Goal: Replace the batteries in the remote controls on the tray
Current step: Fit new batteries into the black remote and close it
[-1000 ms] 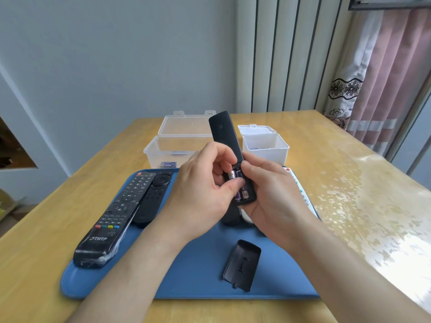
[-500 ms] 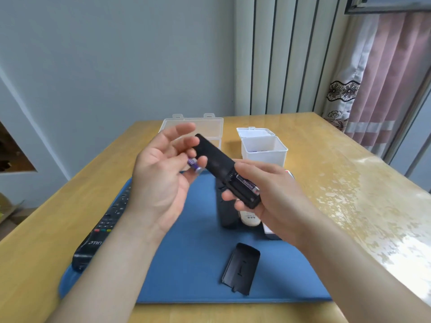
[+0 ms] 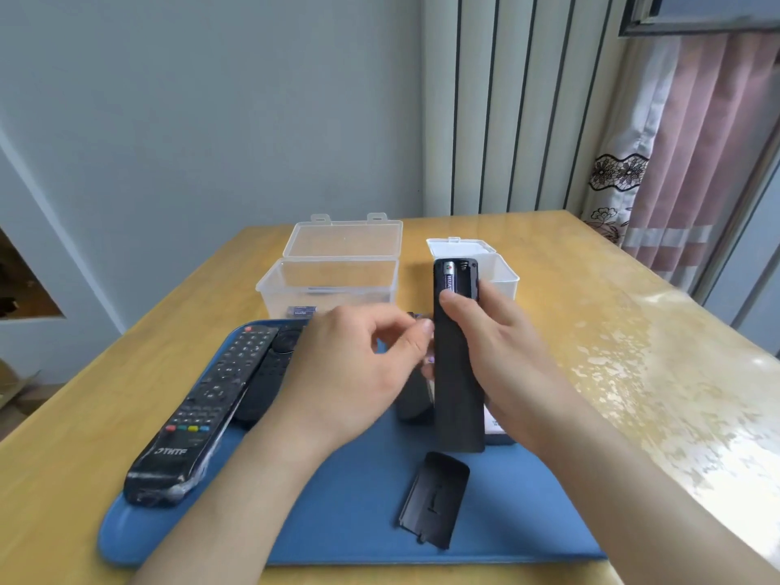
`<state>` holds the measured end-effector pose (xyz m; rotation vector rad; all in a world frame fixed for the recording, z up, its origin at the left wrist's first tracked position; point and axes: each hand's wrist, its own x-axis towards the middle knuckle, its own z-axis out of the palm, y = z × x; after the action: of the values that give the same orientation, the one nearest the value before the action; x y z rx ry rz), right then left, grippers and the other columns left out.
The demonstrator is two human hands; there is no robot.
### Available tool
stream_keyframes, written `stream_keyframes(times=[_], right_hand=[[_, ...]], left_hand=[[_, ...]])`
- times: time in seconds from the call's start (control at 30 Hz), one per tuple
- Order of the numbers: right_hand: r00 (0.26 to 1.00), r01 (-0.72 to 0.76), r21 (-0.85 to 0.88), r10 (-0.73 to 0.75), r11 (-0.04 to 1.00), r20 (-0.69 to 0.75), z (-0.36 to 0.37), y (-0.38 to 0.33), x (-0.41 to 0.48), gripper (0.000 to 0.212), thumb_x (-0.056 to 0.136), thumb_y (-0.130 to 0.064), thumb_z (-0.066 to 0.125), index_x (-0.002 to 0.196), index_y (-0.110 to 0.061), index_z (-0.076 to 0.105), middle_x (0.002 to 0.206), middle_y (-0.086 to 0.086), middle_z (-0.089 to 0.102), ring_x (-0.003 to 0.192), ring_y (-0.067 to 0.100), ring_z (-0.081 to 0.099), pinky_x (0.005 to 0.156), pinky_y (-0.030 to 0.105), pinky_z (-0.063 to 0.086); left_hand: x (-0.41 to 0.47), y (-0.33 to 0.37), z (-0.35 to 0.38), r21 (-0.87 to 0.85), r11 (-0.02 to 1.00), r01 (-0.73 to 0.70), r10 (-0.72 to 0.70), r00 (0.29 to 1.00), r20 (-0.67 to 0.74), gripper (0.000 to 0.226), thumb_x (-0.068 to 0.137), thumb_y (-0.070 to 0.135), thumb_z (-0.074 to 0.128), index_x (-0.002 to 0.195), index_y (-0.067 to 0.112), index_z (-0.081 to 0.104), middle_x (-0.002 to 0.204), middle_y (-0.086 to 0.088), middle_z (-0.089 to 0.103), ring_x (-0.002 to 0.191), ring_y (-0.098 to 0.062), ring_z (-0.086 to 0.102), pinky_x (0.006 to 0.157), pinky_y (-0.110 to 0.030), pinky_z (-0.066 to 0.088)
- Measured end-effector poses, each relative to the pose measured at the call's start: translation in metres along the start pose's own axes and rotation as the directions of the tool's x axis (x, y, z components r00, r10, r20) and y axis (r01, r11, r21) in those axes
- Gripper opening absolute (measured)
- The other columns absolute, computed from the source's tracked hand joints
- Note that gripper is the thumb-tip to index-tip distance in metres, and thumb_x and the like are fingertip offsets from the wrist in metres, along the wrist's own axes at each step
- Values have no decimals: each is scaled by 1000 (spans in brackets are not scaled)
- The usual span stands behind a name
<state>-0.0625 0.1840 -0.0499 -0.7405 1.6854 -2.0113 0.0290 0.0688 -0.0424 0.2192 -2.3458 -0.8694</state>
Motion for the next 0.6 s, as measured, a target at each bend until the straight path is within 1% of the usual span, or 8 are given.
stream_keyframes(times=[0.03,0.1,0.13,0.17,0.27,0.33,0.4,0.6], right_hand=[[1000,-15,0,15,1000,24,1,-1,-2,16,101,-21,49,96,-7,54,70,13,65,60,24,63,58,38,55],[997,-24,-53,28,998,78,1,-2,-4,14,102,-18,45,100,-5,51,66,12,64,52,24,60,49,29,50],[995,-18,-85,26,996,100,1,-1,-5,14,102,-18,46,101,-5,51,65,12,64,51,24,59,47,27,47],[993,-7,-111,21,994,120,3,-1,-5,13,102,-17,46,101,-6,52,64,12,63,51,25,58,46,27,46],[986,13,-162,14,987,166,6,-1,-6,11,100,-14,46,103,-8,55,63,12,61,53,26,56,47,30,46],[983,11,-174,20,985,180,7,-1,-7,13,100,-12,43,99,-9,56,63,12,61,53,26,56,49,31,46],[982,4,-181,31,983,188,6,-1,-7,16,99,-10,40,96,-10,56,64,13,61,54,26,56,50,32,45],[983,12,-194,25,981,183,8,-2,-7,20,101,-14,36,94,-2,51,64,16,59,53,28,54,51,34,45]], left_hand=[[1,0,-1,19,999,-32,34,993,-111,17,84,33,67,71,23,63,58,17,60,54,-4,50,55,-20,40],[1,2,-3,-20,997,-70,63,971,-230,18,77,27,70,76,25,53,65,8,60,58,-15,44,53,-28,38],[3,0,-1,-25,996,-86,77,967,-243,22,75,26,69,78,26,48,74,0,62,61,-19,42,55,-33,39],[2,1,0,-21,994,-109,100,965,-244,24,74,25,68,79,27,44,81,-2,63,63,-19,41,56,-34,39],[1,0,1,-2,990,-141,138,968,-208,28,77,20,65,82,29,39,91,9,63,69,-9,44,60,-21,34],[1,-2,1,23,988,-153,154,968,-199,33,77,18,64,82,33,35,92,9,63,72,-2,45,63,-16,33],[1,-4,0,61,986,-157,167,964,-207,35,76,19,65,83,34,34,91,9,63,73,1,45,64,-15,33],[2,-6,2,99,981,-169,188,952,-240,27,76,22,67,85,26,42,87,9,62,71,0,46,62,-16,34]])
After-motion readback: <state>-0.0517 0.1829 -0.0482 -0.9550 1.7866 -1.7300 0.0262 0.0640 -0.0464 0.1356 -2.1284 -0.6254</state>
